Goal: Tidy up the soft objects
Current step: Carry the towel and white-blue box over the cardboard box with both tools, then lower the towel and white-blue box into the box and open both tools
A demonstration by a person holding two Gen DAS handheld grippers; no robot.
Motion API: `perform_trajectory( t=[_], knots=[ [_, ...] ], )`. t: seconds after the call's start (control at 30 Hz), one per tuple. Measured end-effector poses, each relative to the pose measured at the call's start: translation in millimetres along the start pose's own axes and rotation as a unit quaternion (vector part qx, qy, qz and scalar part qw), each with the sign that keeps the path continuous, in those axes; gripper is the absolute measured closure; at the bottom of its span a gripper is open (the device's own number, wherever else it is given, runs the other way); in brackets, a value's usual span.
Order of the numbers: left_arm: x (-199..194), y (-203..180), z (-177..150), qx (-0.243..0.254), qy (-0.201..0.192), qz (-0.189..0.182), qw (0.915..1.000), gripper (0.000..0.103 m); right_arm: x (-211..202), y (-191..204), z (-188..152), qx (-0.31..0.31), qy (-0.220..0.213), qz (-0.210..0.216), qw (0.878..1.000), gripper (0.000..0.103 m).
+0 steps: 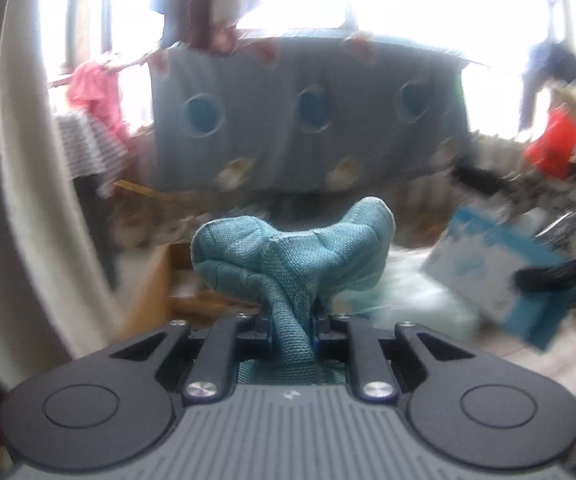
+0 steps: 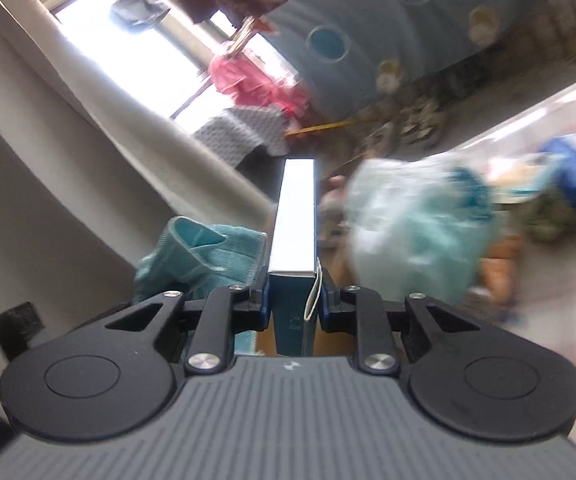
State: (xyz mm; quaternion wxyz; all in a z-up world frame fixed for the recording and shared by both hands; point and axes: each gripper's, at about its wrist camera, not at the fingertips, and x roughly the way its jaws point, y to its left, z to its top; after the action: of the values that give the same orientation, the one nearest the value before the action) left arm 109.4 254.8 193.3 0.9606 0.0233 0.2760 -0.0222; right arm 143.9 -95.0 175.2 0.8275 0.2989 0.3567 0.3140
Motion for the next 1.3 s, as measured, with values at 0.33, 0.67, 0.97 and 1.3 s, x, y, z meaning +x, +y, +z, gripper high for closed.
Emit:
perform_trajectory(
  t=[0.33, 0.67, 0.97, 1.3],
  knots=[
    [216, 91, 10, 0.015, 0.150, 0.071, 0.9861, 0.058, 173, 16, 39, 0.006, 0.056, 0.026, 0.998, 0.082],
    [222, 104, 21, 0.025, 0.147, 0.091, 0.9847, 0.082, 305, -14, 23, 0.070, 0.142, -0.022, 0.987, 0.082],
    [190, 124, 21, -0.040, 0.099, 0.082, 0.9909, 0.080, 381, -58, -9, 0.286, 0.108, 0.105, 0.946, 0.081],
    [186, 106, 23, 0.007, 0.096, 0.080, 0.9921, 0.053, 419, -44, -47, 0.238, 0.176, -0.086, 0.951, 0.023]
  ],
)
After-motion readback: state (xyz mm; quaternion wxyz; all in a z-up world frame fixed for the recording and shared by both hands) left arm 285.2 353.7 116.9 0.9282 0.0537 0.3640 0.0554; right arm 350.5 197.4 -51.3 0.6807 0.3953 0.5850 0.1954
